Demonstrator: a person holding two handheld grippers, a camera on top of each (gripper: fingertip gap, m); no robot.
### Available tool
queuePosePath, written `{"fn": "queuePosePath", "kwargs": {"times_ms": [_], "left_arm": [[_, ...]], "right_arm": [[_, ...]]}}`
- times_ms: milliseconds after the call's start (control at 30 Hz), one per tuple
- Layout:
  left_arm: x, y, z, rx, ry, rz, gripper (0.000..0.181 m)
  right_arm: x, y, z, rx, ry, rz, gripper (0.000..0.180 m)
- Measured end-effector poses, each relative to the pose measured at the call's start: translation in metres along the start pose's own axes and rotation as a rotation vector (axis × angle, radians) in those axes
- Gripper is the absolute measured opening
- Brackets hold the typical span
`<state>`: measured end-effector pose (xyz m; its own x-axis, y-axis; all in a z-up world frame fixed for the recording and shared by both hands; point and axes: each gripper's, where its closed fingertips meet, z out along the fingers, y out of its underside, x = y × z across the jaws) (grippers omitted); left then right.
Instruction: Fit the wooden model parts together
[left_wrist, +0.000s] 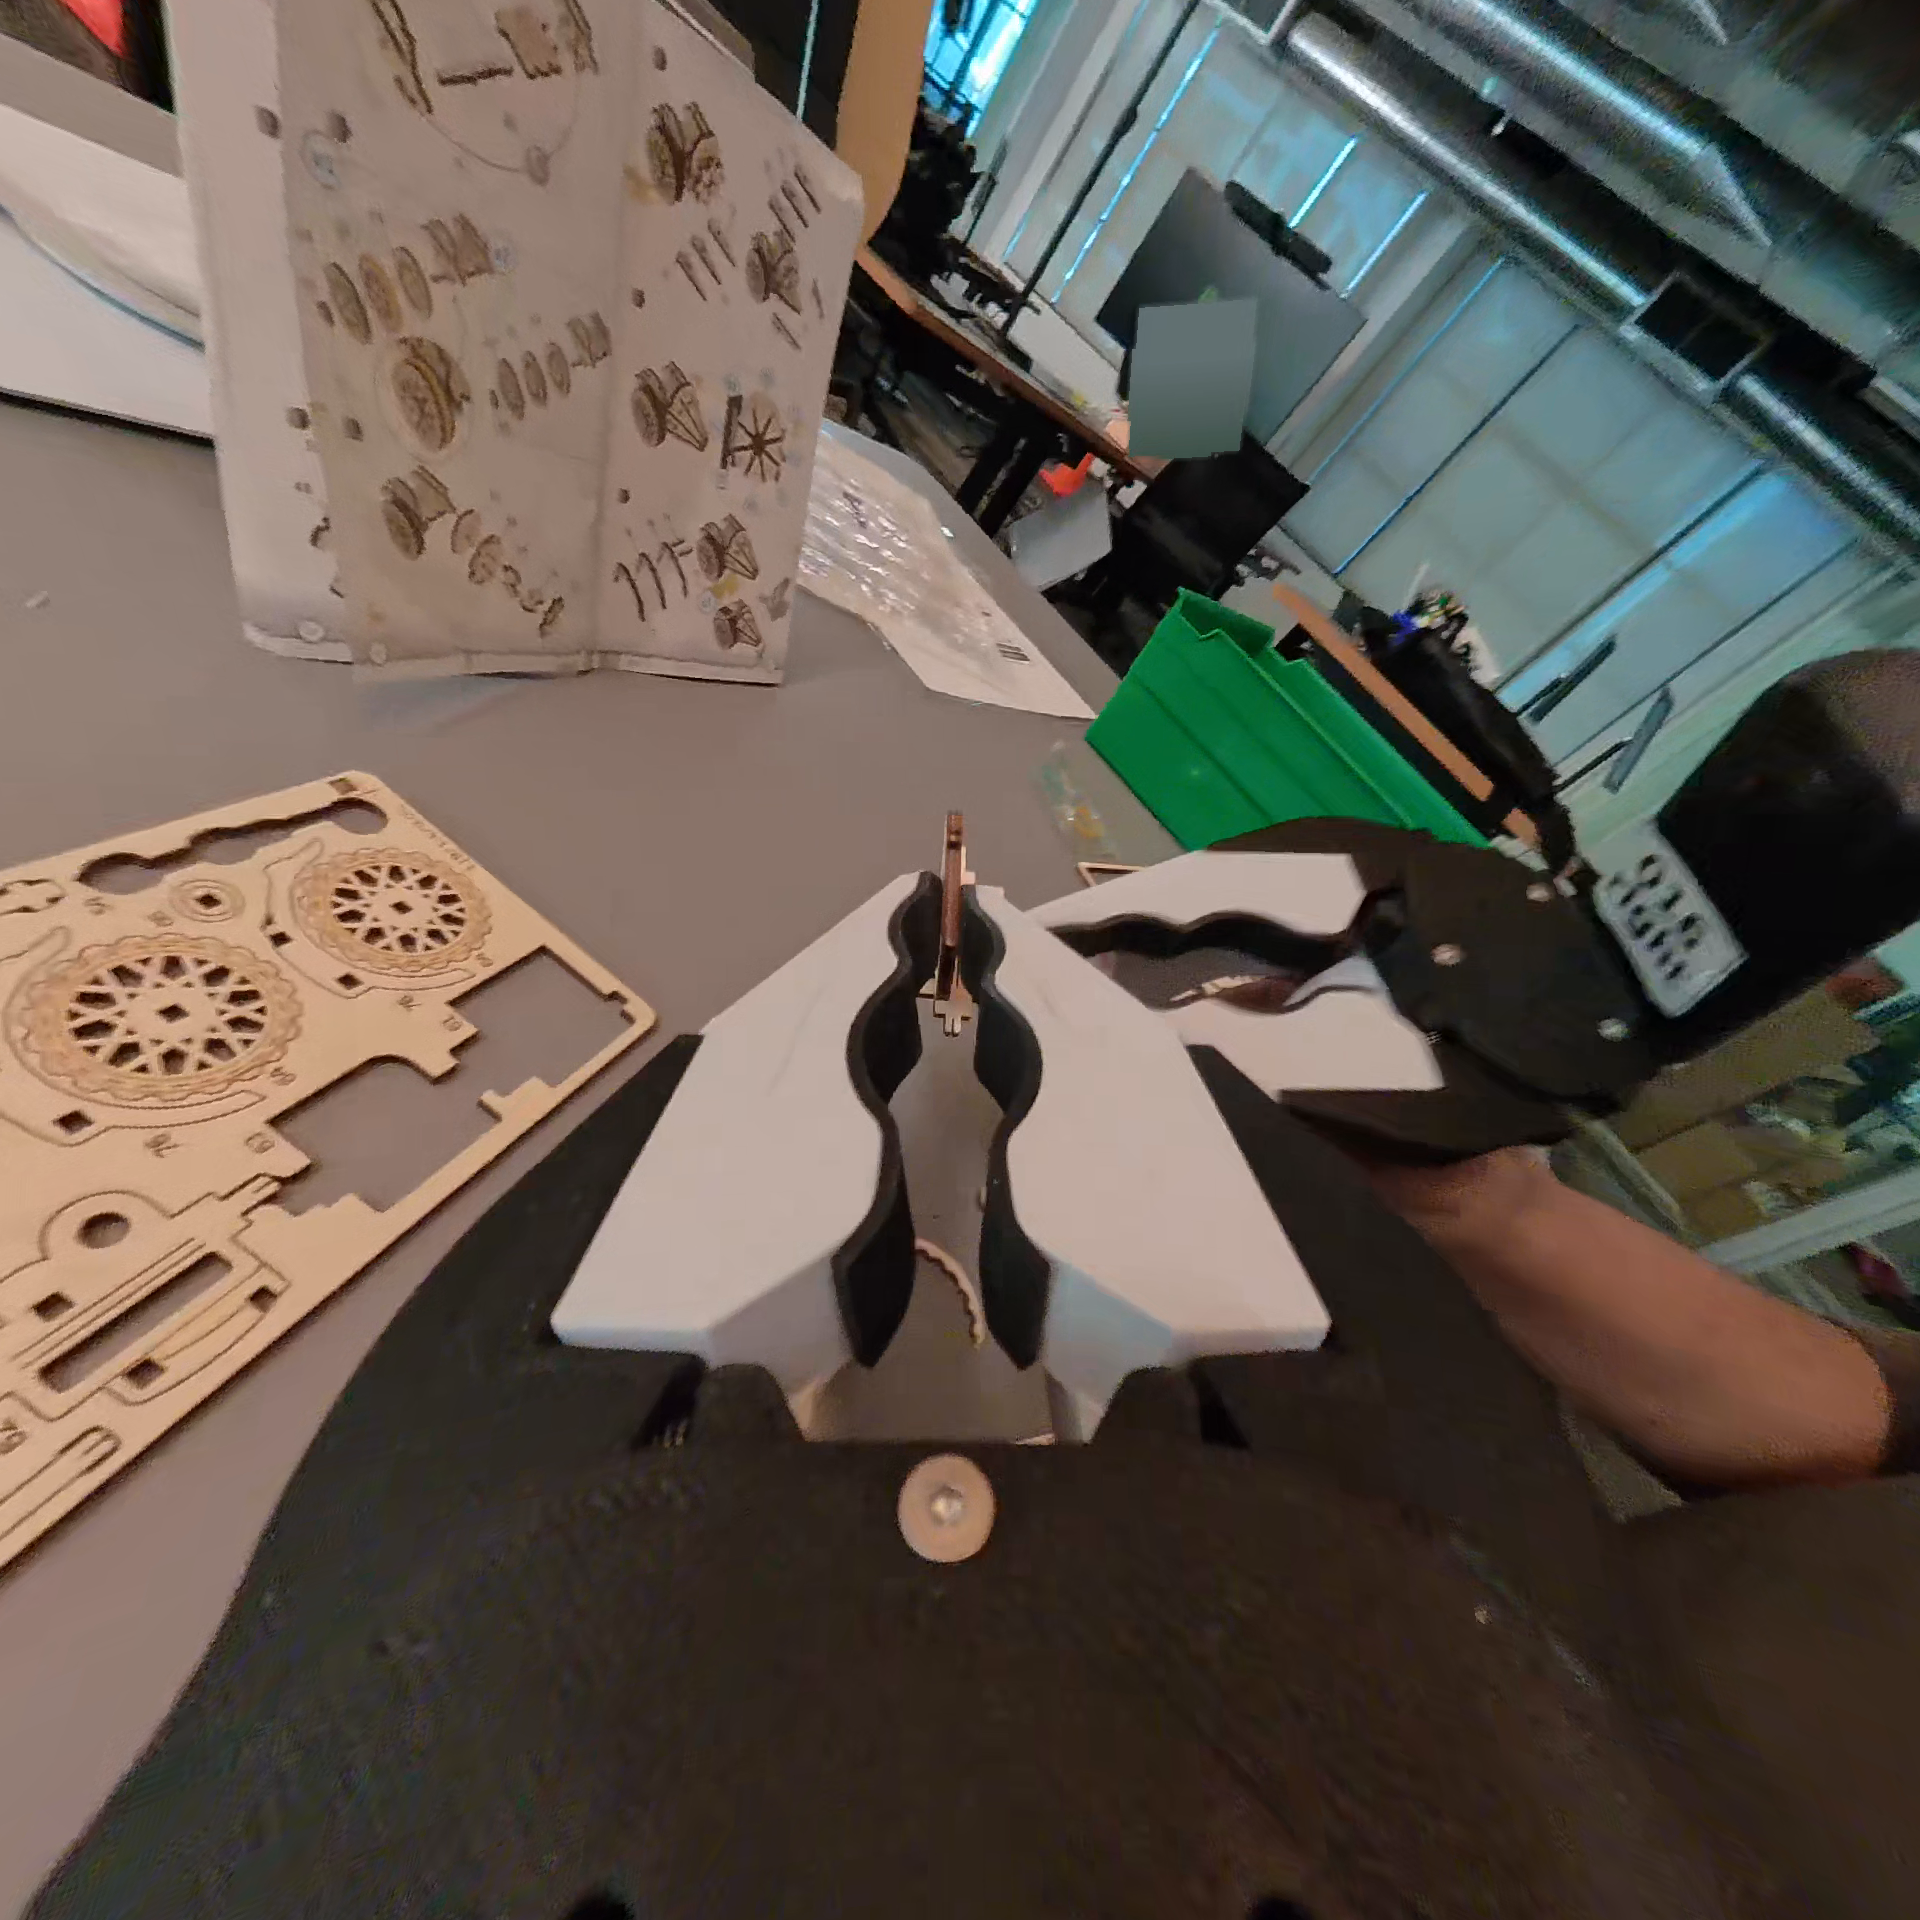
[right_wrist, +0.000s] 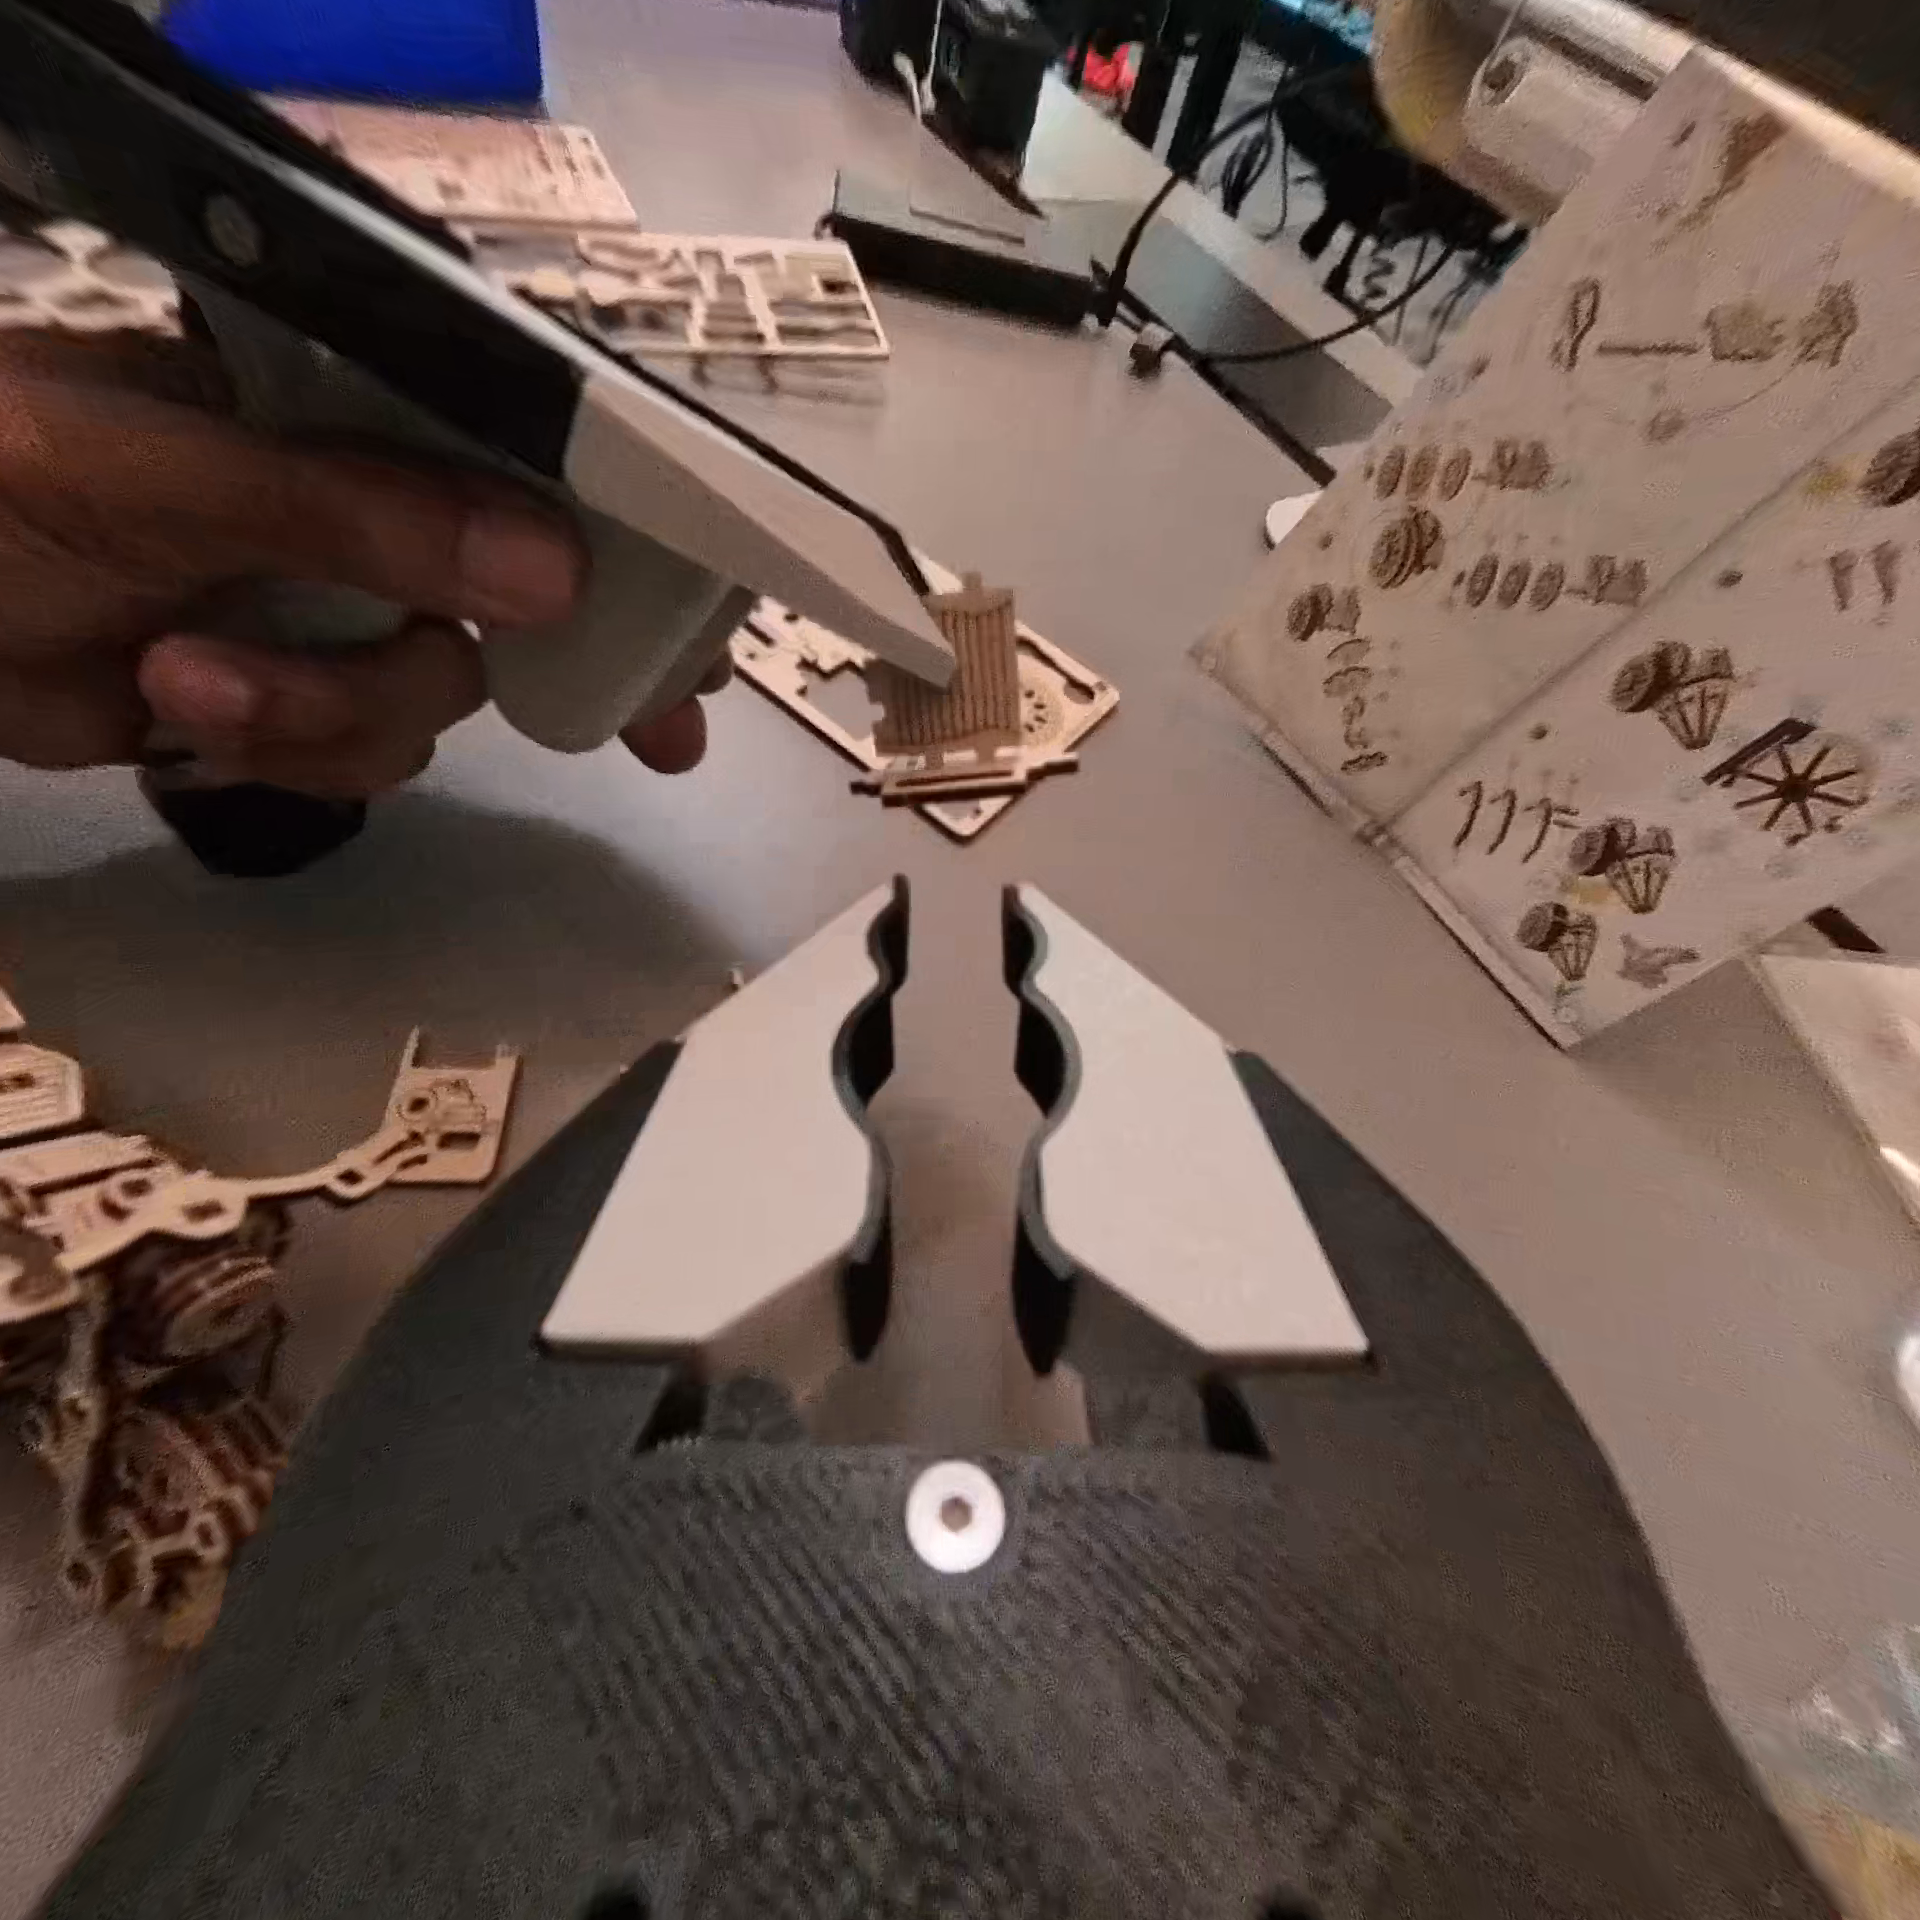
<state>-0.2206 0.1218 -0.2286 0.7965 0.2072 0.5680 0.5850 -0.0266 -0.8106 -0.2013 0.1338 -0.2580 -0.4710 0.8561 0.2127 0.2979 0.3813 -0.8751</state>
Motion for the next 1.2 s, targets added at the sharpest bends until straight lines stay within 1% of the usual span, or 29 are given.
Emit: {"fn": "queuePosePath", "kwargs": {"times_ms": [100,133,200,233,267,333,400,433,500,600,700,733,767,833,933,1100,1200], "left_arm": [[0.001,-0.001,0.0,0.001,-0.007,0.026,0.001],[0.003,0.0,0.001,0.004,0.005,0.015,0.001],[0.008,0.0,0.002,0.016,0.04,-0.015,0.001],[0.012,-0.001,0.002,0.036,0.08,-0.047,0.001],[0.013,-0.003,0.001,0.05,0.112,-0.088,0.001],[0.022,-0.016,-0.007,0.122,0.259,-0.224,0.001],[0.029,-0.031,-0.016,0.196,0.382,-0.333,0.0],[0.033,-0.036,-0.02,0.22,0.435,-0.353,0.0],[0.041,-0.034,-0.021,0.208,0.47,-0.331,0.0],[0.056,-0.029,-0.018,0.178,0.499,-0.268,0.0],[0.063,-0.028,-0.018,0.179,0.523,-0.265,0.0],[0.065,-0.028,-0.019,0.181,0.533,-0.261,0.0],[0.065,-0.029,-0.019,0.185,0.534,-0.255,0.0],[0.064,-0.029,-0.02,0.185,0.53,-0.242,0.0],[0.064,-0.029,-0.019,0.198,0.505,-0.225,0.0],[0.06,-0.029,-0.016,0.216,0.43,-0.198,0.0],[0.064,-0.032,-0.015,0.218,0.404,-0.187,0.0]], "right_arm": [[0.003,-0.031,-0.017,0.178,-0.007,0.061,0.019],[0.004,-0.034,-0.02,0.198,0.001,0.061,0.023],[0.007,-0.028,-0.016,0.17,0.026,0.053,0.029],[0.01,-0.023,-0.013,0.159,0.031,0.081,0.034],[0.01,-0.024,-0.014,0.189,0.004,0.15,0.037],[0.013,-0.034,-0.023,0.304,-0.119,0.356,0.041],[0.014,-0.048,-0.035,0.389,-0.29,0.515,0.048],[0.012,-0.053,-0.04,0.415,-0.368,0.571,0.05],[0.009,-0.06,-0.046,0.459,-0.482,0.664,0.054],[0.002,-0.066,-0.046,0.483,-0.564,0.759,0.054],[-0.011,-0.069,-0.044,0.468,-0.644,0.795,0.046],[-0.013,-0.071,-0.045,0.473,-0.668,0.811,0.038],[-0.012,-0.073,-0.047,0.487,-0.686,0.83,0.025],[-0.01,-0.073,-0.048,0.494,-0.704,0.861,0.024],[-0.009,-0.072,-0.047,0.482,-0.704,0.854,0.024],[-0.005,-0.069,-0.045,0.436,-0.628,0.828,0.024],[-0.002,-0.072,-0.048,0.478,-0.737,0.963,0.024]]}}
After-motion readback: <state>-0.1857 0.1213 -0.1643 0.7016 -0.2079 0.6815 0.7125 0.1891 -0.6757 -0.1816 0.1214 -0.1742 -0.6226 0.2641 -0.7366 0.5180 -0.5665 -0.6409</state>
